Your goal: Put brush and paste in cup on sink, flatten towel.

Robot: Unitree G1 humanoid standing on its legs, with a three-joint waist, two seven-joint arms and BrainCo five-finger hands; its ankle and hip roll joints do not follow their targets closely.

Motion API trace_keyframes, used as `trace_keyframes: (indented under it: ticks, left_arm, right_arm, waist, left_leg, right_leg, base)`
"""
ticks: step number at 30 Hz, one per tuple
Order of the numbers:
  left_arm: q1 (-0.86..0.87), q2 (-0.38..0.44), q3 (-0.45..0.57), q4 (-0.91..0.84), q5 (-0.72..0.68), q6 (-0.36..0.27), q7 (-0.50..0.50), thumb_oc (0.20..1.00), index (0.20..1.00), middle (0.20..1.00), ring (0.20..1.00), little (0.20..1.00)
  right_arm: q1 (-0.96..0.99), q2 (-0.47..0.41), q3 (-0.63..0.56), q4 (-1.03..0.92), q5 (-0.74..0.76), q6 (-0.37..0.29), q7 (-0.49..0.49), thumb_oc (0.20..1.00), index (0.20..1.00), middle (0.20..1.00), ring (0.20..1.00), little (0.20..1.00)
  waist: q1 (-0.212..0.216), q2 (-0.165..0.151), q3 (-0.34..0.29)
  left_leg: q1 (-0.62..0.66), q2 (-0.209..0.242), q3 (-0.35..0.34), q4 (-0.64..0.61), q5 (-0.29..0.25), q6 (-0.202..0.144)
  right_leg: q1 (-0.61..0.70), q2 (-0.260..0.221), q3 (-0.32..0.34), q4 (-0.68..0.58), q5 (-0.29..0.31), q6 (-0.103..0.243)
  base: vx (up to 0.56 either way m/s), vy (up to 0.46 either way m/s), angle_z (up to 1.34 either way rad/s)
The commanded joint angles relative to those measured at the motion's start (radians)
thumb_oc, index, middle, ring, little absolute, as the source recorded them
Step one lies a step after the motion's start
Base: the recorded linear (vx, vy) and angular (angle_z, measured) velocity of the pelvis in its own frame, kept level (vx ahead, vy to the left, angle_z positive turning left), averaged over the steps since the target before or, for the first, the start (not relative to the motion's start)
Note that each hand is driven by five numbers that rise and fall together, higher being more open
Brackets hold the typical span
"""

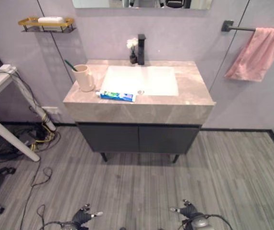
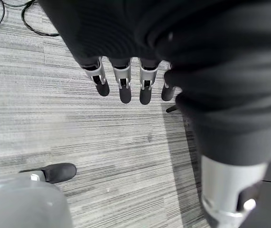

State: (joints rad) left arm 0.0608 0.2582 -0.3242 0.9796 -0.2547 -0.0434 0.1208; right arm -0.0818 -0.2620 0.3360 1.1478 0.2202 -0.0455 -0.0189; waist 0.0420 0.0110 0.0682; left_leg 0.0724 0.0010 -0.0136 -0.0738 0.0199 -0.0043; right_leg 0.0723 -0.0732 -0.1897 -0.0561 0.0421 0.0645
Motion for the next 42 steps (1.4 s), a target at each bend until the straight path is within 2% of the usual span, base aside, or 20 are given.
trace_keyframes:
  ticks: [1,8,14,21,30,31,33,34,35,36,37,38,39,40,41,42]
  left_arm:
    - [-0.023,-0.014,0.024,0.044,0.037,-0.032,-0.001,1.000,1.000,1.000,1.000,1.000]
    - [-0.016,-0.014,0.043,0.048,0.017,-0.033,0.009,1.000,1.000,1.000,1.000,1.000]
    - [-0.066,0.006,0.021,-0.008,0.018,-0.034,0.033,1.000,1.000,1.000,1.000,1.000]
    - [-0.081,-0.005,0.007,0.008,0.013,-0.038,0.032,1.000,1.000,1.000,1.000,1.000]
    - [-0.067,-0.005,0.015,0.033,0.020,-0.037,0.023,1.000,1.000,1.000,1.000,1.000]
    - [-0.059,0.010,0.019,0.031,0.036,-0.038,0.014,1.000,1.000,1.000,1.000,1.000]
    - [-0.058,0.019,0.021,0.024,0.048,-0.037,0.010,1.000,1.000,1.000,1.000,1.000]
    - [-0.061,0.030,0.022,0.011,0.060,-0.035,0.007,1.000,1.000,1.000,1.000,1.000]
    - [-0.068,0.049,0.025,-0.008,0.069,-0.035,0.009,1.000,1.000,1.000,1.000,1.000]
    - [-0.071,0.057,0.027,-0.015,0.076,-0.031,0.011,1.000,1.000,1.000,1.000,1.000]
    - [-0.073,0.060,0.028,-0.019,0.089,-0.029,0.006,1.000,1.000,1.000,1.000,1.000]
    - [-0.073,0.060,0.028,-0.019,0.089,-0.029,0.006,1.000,1.000,1.000,1.000,1.000]
    - [-0.081,0.063,0.029,-0.010,0.098,-0.030,0.005,1.000,1.000,1.000,1.000,1.000]
    - [-0.086,0.065,0.035,-0.007,0.096,-0.034,0.008,1.000,1.000,1.000,1.000,1.000]
    - [-0.088,0.065,0.042,-0.003,0.091,-0.039,0.014,1.000,1.000,1.000,1.000,1.000]
    - [-0.095,0.062,0.045,-0.005,0.073,-0.046,0.022,1.000,1.000,1.000,1.000,1.000]
  right_arm:
    - [-0.022,-0.001,0.027,0.009,-0.009,-0.033,-0.002,1.000,1.000,1.000,1.000,1.000]
    - [-0.013,0.000,0.027,0.006,-0.011,-0.036,-0.004,1.000,1.000,1.000,1.000,1.000]
    - [-0.058,-0.009,0.032,-0.058,0.013,-0.046,-0.021,1.000,1.000,1.000,1.000,1.000]
    - [-0.053,0.007,0.044,-0.032,0.016,-0.043,-0.016,1.000,1.000,1.000,1.000,1.000]
    - [-0.054,0.024,0.035,0.002,0.051,-0.041,-0.009,1.000,1.000,1.000,1.000,1.000]
    - [-0.039,0.024,0.029,-0.004,0.058,-0.038,0.006,1.000,1.000,1.000,1.000,1.000]
    - [-0.022,0.021,0.022,-0.023,0.060,-0.039,0.009,1.000,1.000,1.000,1.000,1.000]
    - [0.003,0.011,0.016,-0.069,0.058,-0.039,0.012,1.000,1.000,1.000,1.000,1.000]
    - [0.020,-0.001,0.017,-0.144,0.063,-0.043,0.008,1.000,1.000,1.000,1.000,1.000]
    - [0.036,-0.007,0.014,-0.186,0.077,-0.048,0.009,1.000,1.000,1.000,1.000,1.000]
    - [0.059,-0.015,0.007,-0.229,0.103,-0.053,0.019,1.000,1.000,1.000,1.000,1.000]
    - [0.059,-0.015,0.007,-0.230,0.103,-0.052,0.019,1.000,1.000,1.000,1.000,1.000]
    - [0.075,-0.021,0.002,-0.241,0.112,-0.056,0.024,1.000,1.000,1.000,1.000,1.000]
    - [0.081,-0.022,-0.006,-0.246,0.116,-0.058,0.024,1.000,1.000,1.000,1.000,1.000]
    - [0.075,-0.026,-0.009,-0.250,0.116,-0.062,0.019,1.000,1.000,1.000,1.000,1.000]
    - [0.060,-0.031,-0.009,-0.244,0.113,-0.064,0.015,1.000,1.000,1.000,1.000,1.000]
  waist:
    - [0.032,-0.017,-0.027]
    - [0.033,-0.022,-0.026]
    - [0.021,-0.024,0.060]
    - [0.023,-0.035,0.036]
    - [0.043,-0.041,0.032]
    - [0.044,-0.039,0.040]
    - [0.036,-0.041,0.050]
    - [0.020,-0.047,0.070]
    - [-0.004,-0.048,0.100]
    - [-0.014,-0.046,0.108]
    - [-0.038,-0.054,0.103]
    - [-0.038,-0.053,0.101]
    - [-0.052,-0.061,0.092]
    - [-0.056,-0.062,0.092]
    - [-0.055,-0.060,0.097]
    - [-0.054,-0.068,0.116]
  left_leg:
    - [-0.041,-0.028,0.028,0.065,-0.043,0.025]
    - [-0.040,-0.024,0.015,0.102,-0.061,0.020]
    - [-0.174,-0.031,-0.011,0.349,-0.139,0.008]
    - [-0.137,-0.029,-0.010,0.320,-0.148,0.022]
    - [-0.104,-0.042,0.003,0.313,-0.158,0.042]
    - [-0.106,-0.065,0.009,0.324,-0.172,0.064]
    - [-0.102,-0.078,0.007,0.321,-0.174,0.075]
    - [-0.103,-0.097,-0.003,0.326,-0.177,0.091]
    - [-0.114,-0.100,-0.016,0.336,-0.172,0.102]
    - [-0.120,-0.102,-0.025,0.336,-0.168,0.104]
    - [-0.111,-0.116,-0.042,0.320,-0.166,0.105]
    - [-0.114,-0.115,-0.043,0.318,-0.164,0.104]
    - [-0.108,-0.127,-0.061,0.304,-0.162,0.104]
    - [-0.104,-0.128,-0.057,0.292,-0.162,0.105]
    - [-0.098,-0.120,-0.043,0.282,-0.166,0.105]
    - [-0.092,-0.118,-0.029,0.291,-0.184,0.101]
  right_leg:
    - [-0.031,-0.048,0.041,0.066,-0.015,0.058]
    - [-0.019,-0.044,0.032,0.085,-0.039,0.052]
    - [-0.147,-0.045,0.008,0.341,-0.127,0.045]
    - [-0.117,-0.037,0.012,0.321,-0.131,0.042]
    - [-0.077,-0.035,0.035,0.270,-0.112,0.042]
    - [-0.096,-0.058,0.056,0.303,-0.100,0.057]
    - [-0.123,-0.070,0.077,0.354,-0.083,0.066]
    - [-0.169,-0.086,0.116,0.443,-0.016,0.069]
    - [-0.240,-0.059,0.181,0.552,0.038,0.056]
    - [-0.266,-0.032,0.205,0.590,0.028,0.053]
    - [-0.277,0.028,0.248,0.577,0.005,0.048]
    - [-0.279,0.028,0.248,0.575,0.007,0.047]
    - [-0.286,0.070,0.273,0.542,-0.013,0.043]
    - [-0.305,0.068,0.256,0.516,-0.014,0.042]
    - [-0.332,0.042,0.220,0.479,-0.006,0.041]
    - [-0.371,-0.002,0.164,0.341,0.041,0.059]
  base:
    - [0.00,0.000,0.00]
    - [0.00,-0.006,0.01]
    - [-0.14,-0.016,0.07]
    - [0.04,-0.011,0.05]
    - [0.03,0.087,-0.04]
    - [0.03,0.343,-0.14]
    - [0.00,0.304,-0.07]
    - [-0.10,0.245,0.08]
    - [-0.11,0.227,0.11]
    - [-0.04,0.124,0.15]
    - [0.03,0.044,0.15]
    - [0.09,0.024,0.25]
    - [0.07,0.035,0.42]
    - [0.09,0.048,0.47]
    - [0.12,0.020,0.26]
    - [0.17,-0.019,-0.18]
